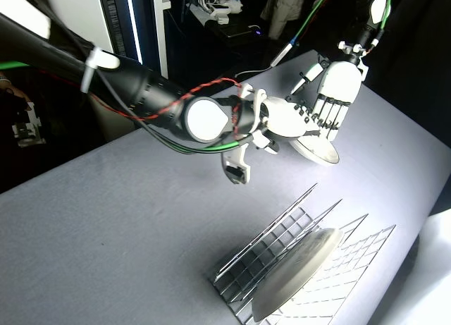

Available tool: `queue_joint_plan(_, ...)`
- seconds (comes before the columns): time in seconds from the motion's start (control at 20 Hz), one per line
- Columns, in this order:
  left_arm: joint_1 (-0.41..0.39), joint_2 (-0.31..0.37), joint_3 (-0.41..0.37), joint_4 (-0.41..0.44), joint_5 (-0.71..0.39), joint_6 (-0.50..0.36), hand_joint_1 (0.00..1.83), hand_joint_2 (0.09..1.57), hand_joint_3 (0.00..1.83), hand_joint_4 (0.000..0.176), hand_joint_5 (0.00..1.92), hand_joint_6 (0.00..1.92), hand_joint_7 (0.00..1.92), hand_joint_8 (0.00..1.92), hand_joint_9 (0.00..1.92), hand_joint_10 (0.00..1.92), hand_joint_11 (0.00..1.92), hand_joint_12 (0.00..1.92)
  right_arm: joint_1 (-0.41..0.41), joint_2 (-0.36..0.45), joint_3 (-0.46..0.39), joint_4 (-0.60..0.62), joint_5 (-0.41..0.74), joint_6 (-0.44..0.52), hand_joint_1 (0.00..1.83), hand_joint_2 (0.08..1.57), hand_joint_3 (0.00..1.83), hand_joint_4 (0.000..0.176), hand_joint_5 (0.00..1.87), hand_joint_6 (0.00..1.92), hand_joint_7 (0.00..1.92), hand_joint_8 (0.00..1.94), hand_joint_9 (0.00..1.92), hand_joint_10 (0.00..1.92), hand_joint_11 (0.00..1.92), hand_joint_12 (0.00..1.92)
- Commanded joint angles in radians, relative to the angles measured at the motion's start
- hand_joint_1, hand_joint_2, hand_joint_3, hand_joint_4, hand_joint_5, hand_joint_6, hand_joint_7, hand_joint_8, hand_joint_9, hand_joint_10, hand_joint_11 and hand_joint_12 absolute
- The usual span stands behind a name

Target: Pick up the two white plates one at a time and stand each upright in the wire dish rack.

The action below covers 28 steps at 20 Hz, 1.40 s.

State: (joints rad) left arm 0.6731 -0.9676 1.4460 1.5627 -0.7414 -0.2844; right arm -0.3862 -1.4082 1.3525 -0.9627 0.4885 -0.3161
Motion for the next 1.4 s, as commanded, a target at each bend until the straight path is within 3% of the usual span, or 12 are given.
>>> queue_joint_plan(0.0,0.010,-0.017,-0.005,0.026,-0.051,-0.007,0.00,1.16,0.00,0.000,0.04,0.00,0.04,0.00,0.03,0.00,0.00,0.03,0.002,-0.005,0.005,0.037,0.081,-0.005,1.68,1.15,0.00,0.000,0.00,0.00,0.00,0.00,0.00,0.00,0.00,0.32)
queue_joint_plan(0.25,0.010,-0.021,-0.001,0.026,-0.051,-0.007,0.00,1.16,0.00,0.000,0.05,0.01,0.04,0.01,0.03,0.01,0.02,0.01,-0.009,-0.088,0.090,0.045,0.081,-0.005,1.70,1.16,0.00,0.000,0.00,0.00,0.00,0.00,0.00,0.00,0.00,0.24)
queue_joint_plan(0.45,0.010,-0.022,-0.001,0.026,-0.051,-0.007,0.00,1.16,0.00,0.000,0.07,0.01,0.06,0.01,0.03,0.01,0.02,0.01,-0.014,-0.122,0.113,0.074,0.063,-0.013,1.71,1.15,0.00,0.000,0.00,0.00,0.00,0.00,0.00,0.00,0.00,0.41)
queue_joint_plan(0.65,0.010,-0.023,0.002,0.026,-0.050,-0.007,0.00,1.16,0.00,0.000,0.07,0.01,0.06,0.01,0.04,0.01,0.02,0.01,-0.020,-0.132,0.117,0.088,0.046,-0.024,1.66,1.16,0.00,0.000,0.00,0.00,0.00,0.00,0.00,0.00,0.00,0.29)
queue_joint_plan(0.7,0.010,-0.023,0.002,0.026,-0.050,-0.007,0.00,1.16,0.00,0.000,0.08,0.01,0.07,0.01,0.05,0.01,0.02,0.02,-0.021,-0.132,0.117,0.088,0.046,-0.025,1.63,1.13,0.00,0.000,0.03,0.00,0.00,0.00,0.00,0.00,0.00,0.49)
queue_joint_plan(0.85,0.010,-0.023,0.005,0.026,-0.050,-0.007,0.00,1.16,0.00,0.000,0.07,0.01,0.06,0.01,0.03,0.01,0.01,0.01,-0.024,-0.132,0.117,0.089,0.046,-0.029,1.45,1.07,0.00,0.000,0.31,0.03,0.30,0.02,0.35,0.06,0.04,1.08)
queue_joint_plan(0.95,0.010,-0.023,0.006,0.026,-0.050,-0.007,0.00,1.16,0.00,0.000,0.07,0.00,0.05,0.00,0.02,0.00,0.00,0.00,-0.024,-0.132,0.117,0.089,0.046,-0.031,1.46,1.08,0.00,0.000,0.58,0.04,0.57,0.02,0.62,0.06,0.26,1.16)
queue_joint_plan(1.0,0.010,-0.023,0.007,0.026,-0.050,-0.007,0.00,1.16,0.00,0.000,0.07,0.00,0.05,0.00,0.02,0.00,0.00,0.00,-0.024,-0.131,0.118,0.089,0.047,-0.033,1.68,1.10,0.00,0.000,0.81,0.06,0.81,0.04,0.70,0.97,0.67,1.52)
queue_joint_plan(1.05,0.010,-0.023,0.008,0.026,-0.050,-0.007,0.00,1.16,0.00,0.000,0.07,0.00,0.05,0.00,0.02,0.00,0.00,0.00,-0.024,-0.130,0.119,0.089,0.049,-0.034,1.52,1.13,0.03,0.000,0.80,0.97,0.85,0.75,0.77,1.18,0.80,1.59)
queue_joint_plan(1.1,0.010,-0.023,0.008,0.026,-0.050,-0.007,0.00,1.16,0.00,0.000,0.08,0.01,0.06,0.01,0.03,0.01,0.02,0.01,-0.024,-0.129,0.119,0.089,0.049,-0.035,1.50,1.11,0.01,0.000,0.87,1.02,0.95,0.81,0.91,1.06,0.85,1.53)
queue_joint_plan(1.2,0.011,-0.023,0.009,0.026,-0.050,-0.007,0.00,1.16,0.00,0.000,0.08,0.01,0.07,0.01,0.04,0.01,0.02,0.01,-0.027,-0.127,0.119,0.089,0.051,-0.038,1.50,1.05,0.00,0.000,1.00,0.82,1.04,0.72,1.10,0.81,0.96,1.38)
queue_joint_plan(1.35,0.016,-0.023,0.009,0.026,-0.050,-0.007,0.00,1.16,0.00,0.000,0.07,0.00,0.05,0.00,0.03,0.00,0.02,0.01,-0.029,-0.122,0.119,0.089,0.056,-0.038,1.50,1.04,0.00,0.000,1.04,0.74,1.07,0.67,1.12,0.80,0.96,1.35)
